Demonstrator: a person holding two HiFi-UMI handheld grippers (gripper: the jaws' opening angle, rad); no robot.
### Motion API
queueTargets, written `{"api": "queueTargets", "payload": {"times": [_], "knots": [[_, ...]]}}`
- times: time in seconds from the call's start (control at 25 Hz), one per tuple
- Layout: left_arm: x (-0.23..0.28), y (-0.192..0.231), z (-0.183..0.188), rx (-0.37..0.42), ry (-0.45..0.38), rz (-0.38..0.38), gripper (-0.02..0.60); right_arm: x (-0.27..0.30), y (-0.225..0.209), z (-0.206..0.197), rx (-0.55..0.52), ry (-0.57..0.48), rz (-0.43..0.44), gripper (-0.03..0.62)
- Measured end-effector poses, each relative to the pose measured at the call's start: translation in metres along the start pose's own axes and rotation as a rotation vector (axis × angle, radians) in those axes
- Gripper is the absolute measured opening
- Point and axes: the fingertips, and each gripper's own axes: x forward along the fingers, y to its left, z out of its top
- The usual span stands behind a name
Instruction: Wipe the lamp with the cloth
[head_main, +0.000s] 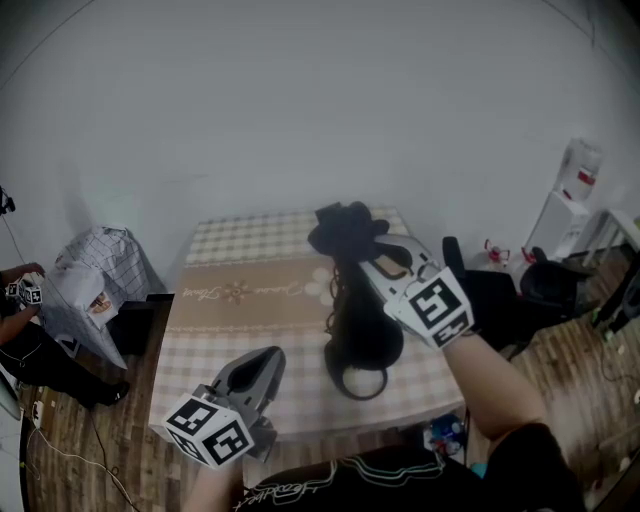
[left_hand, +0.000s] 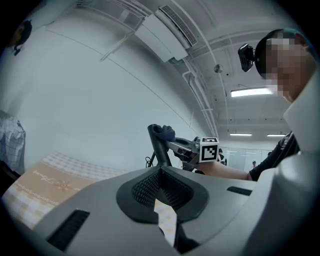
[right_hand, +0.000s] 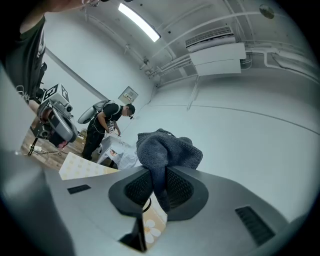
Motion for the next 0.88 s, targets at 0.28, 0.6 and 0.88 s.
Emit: {"api": "queueTargets", "payload": {"times": [0.28, 0.6, 0.88], "knots": [[0.0, 0.001, 0.002, -0.022, 0.023, 0.025, 0.0, 0.002, 0.01, -0.011, -0.028, 0.03, 0.023, 0.057], [-0.009, -0.037, -0.016, -0.024, 0.02, 0.065, 0.0, -0.032, 0.032, -0.038, 0.004, 0.032, 0.069, 0.057], [-0.012, -0.066, -0.033, -0.025, 0.023, 0.097, 0.0, -0.057, 0.05, -0.059, 0.032, 0.033, 0.098, 0.057]]}}
